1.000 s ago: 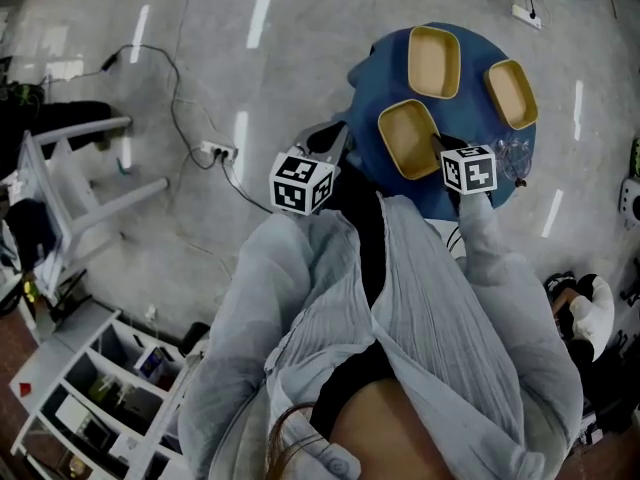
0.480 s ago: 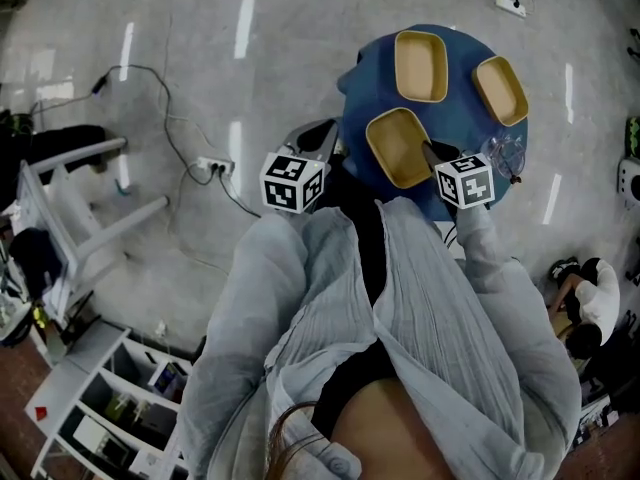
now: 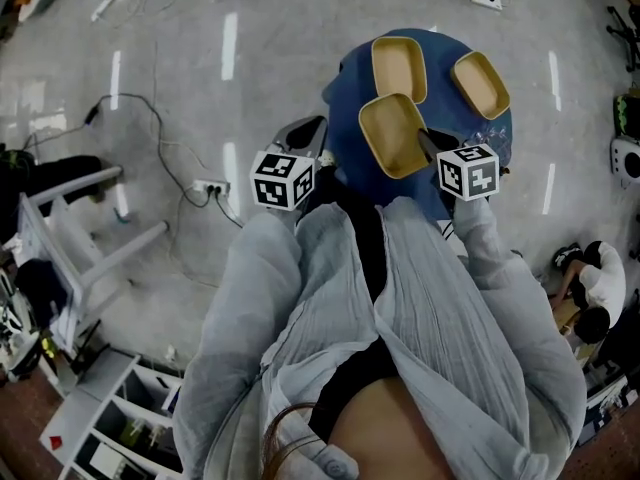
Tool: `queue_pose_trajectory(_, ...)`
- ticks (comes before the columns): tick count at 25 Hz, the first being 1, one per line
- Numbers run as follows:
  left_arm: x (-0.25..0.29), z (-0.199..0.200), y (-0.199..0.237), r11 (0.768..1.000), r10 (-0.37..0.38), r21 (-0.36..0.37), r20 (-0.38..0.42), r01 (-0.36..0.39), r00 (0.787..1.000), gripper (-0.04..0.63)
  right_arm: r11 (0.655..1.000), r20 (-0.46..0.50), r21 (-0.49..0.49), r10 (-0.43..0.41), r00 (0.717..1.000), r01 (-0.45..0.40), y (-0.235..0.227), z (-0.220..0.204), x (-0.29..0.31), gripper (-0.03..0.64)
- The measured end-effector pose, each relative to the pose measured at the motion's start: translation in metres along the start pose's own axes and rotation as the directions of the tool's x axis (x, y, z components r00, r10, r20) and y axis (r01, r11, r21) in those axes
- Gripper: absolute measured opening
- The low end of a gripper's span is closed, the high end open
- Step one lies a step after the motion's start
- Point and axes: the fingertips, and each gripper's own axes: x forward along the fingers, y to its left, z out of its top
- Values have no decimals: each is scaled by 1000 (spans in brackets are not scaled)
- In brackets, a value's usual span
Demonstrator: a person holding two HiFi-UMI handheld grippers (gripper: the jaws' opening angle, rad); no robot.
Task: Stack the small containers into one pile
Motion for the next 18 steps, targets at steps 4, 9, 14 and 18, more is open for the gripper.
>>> queue_pose_trajectory(4,9,15,4,1000,-15,22,19,14,1000,12,998,52,43,-38,998,36,-13,27,-5,21)
queue_pose_trajectory(9,23,32,1,999,-46,30,34,45,998,12,988,115,140,-89,989,72,-39,58,-6,21)
queue_pose_trajectory(14,37,47,0,997,-60,44,38,59,997,12,967,180,239,-137,974,92,-68,86,0,21)
queue_pose_trajectory(18,45,50,6,997,-65,48,29,64,997,12,955,203,278,-161,966,100,-83,101,17,21)
